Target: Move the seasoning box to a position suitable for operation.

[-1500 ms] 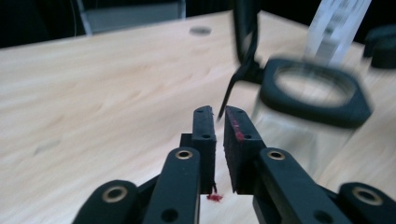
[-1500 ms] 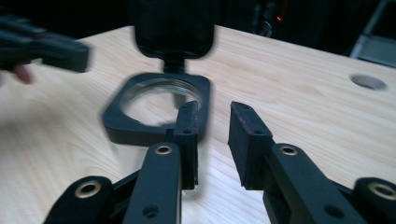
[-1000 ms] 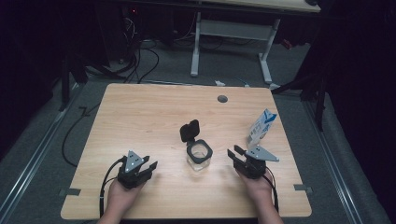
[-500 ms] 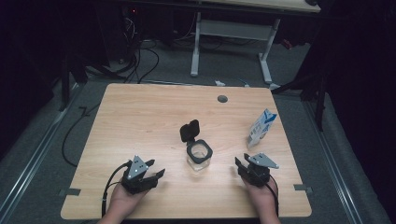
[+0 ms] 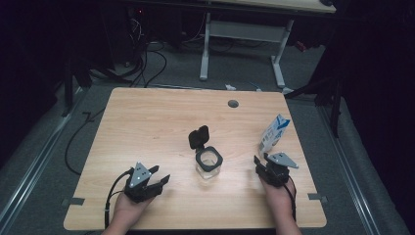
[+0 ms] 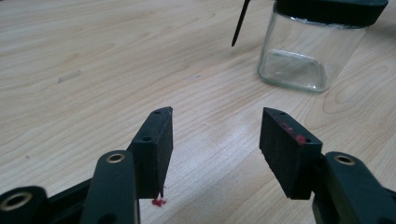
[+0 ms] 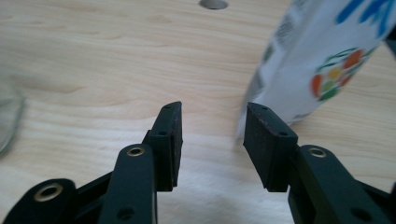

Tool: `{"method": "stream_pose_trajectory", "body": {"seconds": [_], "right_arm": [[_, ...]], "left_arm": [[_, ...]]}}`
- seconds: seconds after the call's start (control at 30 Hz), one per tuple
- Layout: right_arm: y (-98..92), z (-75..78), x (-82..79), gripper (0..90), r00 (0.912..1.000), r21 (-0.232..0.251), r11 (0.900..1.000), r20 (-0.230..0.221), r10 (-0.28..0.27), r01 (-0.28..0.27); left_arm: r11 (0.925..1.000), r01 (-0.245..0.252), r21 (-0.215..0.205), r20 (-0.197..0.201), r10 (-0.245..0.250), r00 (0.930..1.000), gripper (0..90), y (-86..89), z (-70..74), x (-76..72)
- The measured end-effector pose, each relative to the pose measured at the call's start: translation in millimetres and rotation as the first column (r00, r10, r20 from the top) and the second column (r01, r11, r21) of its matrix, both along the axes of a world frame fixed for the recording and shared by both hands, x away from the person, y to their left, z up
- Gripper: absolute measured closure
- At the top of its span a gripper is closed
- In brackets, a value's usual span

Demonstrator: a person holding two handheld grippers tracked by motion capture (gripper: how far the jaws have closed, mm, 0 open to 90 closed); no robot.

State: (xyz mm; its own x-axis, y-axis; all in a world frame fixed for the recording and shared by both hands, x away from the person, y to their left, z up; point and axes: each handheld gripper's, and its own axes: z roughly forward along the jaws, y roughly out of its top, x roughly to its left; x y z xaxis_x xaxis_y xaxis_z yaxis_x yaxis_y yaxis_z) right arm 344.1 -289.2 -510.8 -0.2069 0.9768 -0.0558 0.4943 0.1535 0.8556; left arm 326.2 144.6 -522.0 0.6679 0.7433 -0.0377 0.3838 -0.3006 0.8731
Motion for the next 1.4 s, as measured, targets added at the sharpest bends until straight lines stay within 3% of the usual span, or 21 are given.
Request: {"method": "stream_pose_trajectory", "body": {"seconds": [0.27,0.47,0.5,0.53,0.57,0.6,0.63,0.73,0.93,1.03,1.27,1.4], "right_arm": [[-10.5,14.9,14.8,61.7,0.9963,-0.007,0.996,0.003,-0.086,0.086],[-12.3,21.1,22.3,62.6,0.99,-0.039,0.989,0.0,-0.141,0.141],[-12.6,22.1,22.7,61.5,0.9882,-0.036,0.988,0.001,-0.153,0.153],[-13.1,23.6,24.8,50.9,0.9857,-0.028,0.985,0.009,-0.169,0.169],[-12.7,23.6,26.0,46.3,0.984,-0.022,0.984,0.002,-0.178,0.178],[-12.7,23.6,26.0,46.3,0.984,-0.022,0.984,0.002,-0.178,0.178],[-14.1,23.0,31.3,37.3,0.98,-0.012,0.98,-0.016,-0.198,0.198],[-17.0,22.3,37.8,31.1,0.9753,0.02,0.975,-0.019,-0.22,0.22],[-21.4,16.8,53.6,29.8,0.9685,0.038,0.968,-0.04,-0.246,0.247],[-21.3,13.9,60.9,34.6,0.9641,0.008,0.965,-0.051,-0.261,0.261],[-24.5,12.0,62.3,56.7,0.9745,0.057,0.974,-0.054,-0.218,0.221],[-22.1,12.1,60.2,63.7,0.9802,0.053,0.979,-0.045,-0.193,0.195]], "left_arm": [[0.9998,0.018,0.008,0.016,-0.018,0.9997,44.8,-2.9,-0.2,-1.3],[0.9996,0.029,0.002,0.025,-0.029,0.9993,44.9,-2.4,0.8,-2.9],[0.9995,0.032,0.002,0.025,-0.032,0.9992,44.9,-2.4,0.7,-3.0],[0.9993,0.036,0.004,0.024,-0.036,0.999,44.9,-2.3,0.7,-3.1],[0.9993,0.036,0.005,0.027,-0.036,0.999,44.9,-2.4,0.6,-3.2],[0.9993,0.036,0.005,0.027,-0.036,0.999,44.9,-2.4,0.6,-3.2],[0.9993,0.038,0.004,0.027,-0.038,0.9989,44.9,-2.4,0.9,-3.4],[0.9993,0.038,0.002,0.027,-0.038,0.9989,45.0,-2.3,1.1,-3.6],[0.9994,0.033,0.004,0.028,-0.034,0.999,45.1,-2.4,0.7,-3.4],[0.9995,0.032,0.005,0.025,-0.032,0.9992,45.1,-2.1,0.4,-3.4],[0.9995,0.031,0.006,0.022,-0.031,0.9993,45.2,-2.2,-0.4,-4.2],[0.9995,0.032,0.007,0.022,-0.032,0.9992,45.2,-2.9,-1.0,-4.0]]}}
